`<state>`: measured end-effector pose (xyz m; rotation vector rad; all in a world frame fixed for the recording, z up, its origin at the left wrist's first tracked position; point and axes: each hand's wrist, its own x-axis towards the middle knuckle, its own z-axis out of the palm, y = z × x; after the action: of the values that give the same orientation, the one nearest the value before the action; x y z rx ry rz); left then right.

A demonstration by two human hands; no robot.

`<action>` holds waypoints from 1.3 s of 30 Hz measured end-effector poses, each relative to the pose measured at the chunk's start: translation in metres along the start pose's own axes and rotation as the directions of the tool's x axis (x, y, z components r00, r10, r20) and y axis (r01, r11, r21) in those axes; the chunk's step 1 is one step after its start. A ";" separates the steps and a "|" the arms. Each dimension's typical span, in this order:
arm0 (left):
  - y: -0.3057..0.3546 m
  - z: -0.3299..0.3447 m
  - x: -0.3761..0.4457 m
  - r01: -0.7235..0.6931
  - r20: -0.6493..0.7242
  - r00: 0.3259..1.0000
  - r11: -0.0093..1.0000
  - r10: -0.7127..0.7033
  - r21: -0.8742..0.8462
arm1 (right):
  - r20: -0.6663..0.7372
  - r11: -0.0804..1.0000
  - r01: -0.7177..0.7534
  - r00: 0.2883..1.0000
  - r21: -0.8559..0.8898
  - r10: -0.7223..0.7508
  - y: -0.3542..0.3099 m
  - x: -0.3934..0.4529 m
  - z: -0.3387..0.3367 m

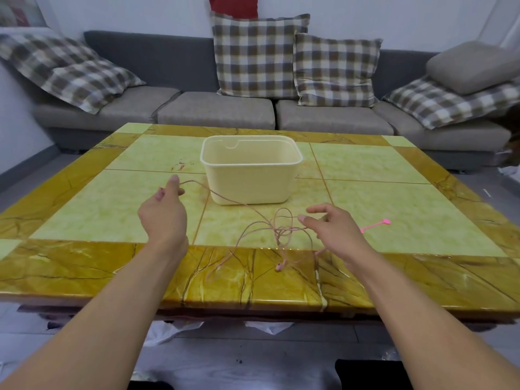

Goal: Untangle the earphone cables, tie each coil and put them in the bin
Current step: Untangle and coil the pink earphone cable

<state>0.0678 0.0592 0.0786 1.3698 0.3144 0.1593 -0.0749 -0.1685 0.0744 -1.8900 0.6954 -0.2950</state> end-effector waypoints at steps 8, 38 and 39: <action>0.010 0.016 -0.041 0.191 0.576 0.802 0.981 -0.160 0.006 | 0.093 0.928 0.357 0.933 -0.101 -0.349 -0.015 -0.018 0.027; 0.007 0.026 -0.074 0.415 0.765 0.644 0.850 -0.022 -0.324 | 0.429 0.923 0.380 0.844 -0.056 -0.321 -0.011 -0.024 0.044; 0.005 0.027 -0.072 0.339 0.737 0.676 0.876 0.026 -0.342 | 0.447 0.920 0.385 0.836 -0.066 -0.318 -0.010 -0.025 0.043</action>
<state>0.0087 0.0135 0.0971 0.8252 -0.2752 -0.4496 -0.0698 -0.1182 0.0682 -2.1343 0.0645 -0.0457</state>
